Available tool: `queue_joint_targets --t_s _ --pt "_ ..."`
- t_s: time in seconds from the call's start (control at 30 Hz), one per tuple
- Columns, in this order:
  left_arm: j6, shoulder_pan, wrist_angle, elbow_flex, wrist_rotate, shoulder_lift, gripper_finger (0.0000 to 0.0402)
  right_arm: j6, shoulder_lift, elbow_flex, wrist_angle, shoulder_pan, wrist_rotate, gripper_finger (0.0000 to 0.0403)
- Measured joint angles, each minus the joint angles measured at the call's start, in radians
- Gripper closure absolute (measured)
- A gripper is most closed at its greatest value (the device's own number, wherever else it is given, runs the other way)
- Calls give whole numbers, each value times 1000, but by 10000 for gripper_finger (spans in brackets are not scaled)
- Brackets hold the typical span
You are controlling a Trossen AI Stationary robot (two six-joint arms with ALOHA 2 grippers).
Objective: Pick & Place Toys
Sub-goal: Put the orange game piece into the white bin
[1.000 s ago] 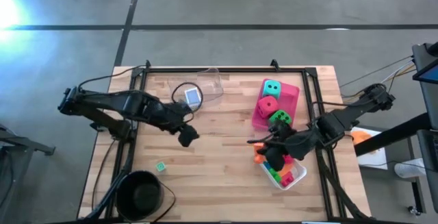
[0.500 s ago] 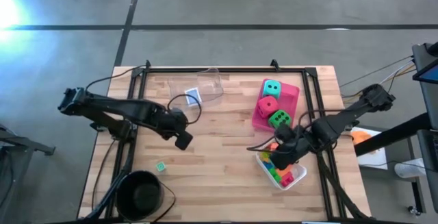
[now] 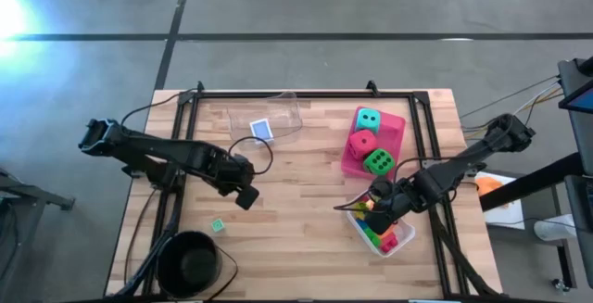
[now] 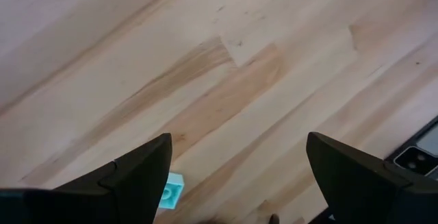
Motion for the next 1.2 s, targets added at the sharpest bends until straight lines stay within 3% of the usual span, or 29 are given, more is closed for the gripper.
queue_joint_targets --t_s 0.73,1.2 --pt "0 0 14 0 -9 0 59 -47 100 -60 111 6 -149 266" --pt "-1 0 14 0 -9 0 59 -81 127 -60 110 6 -157 266"
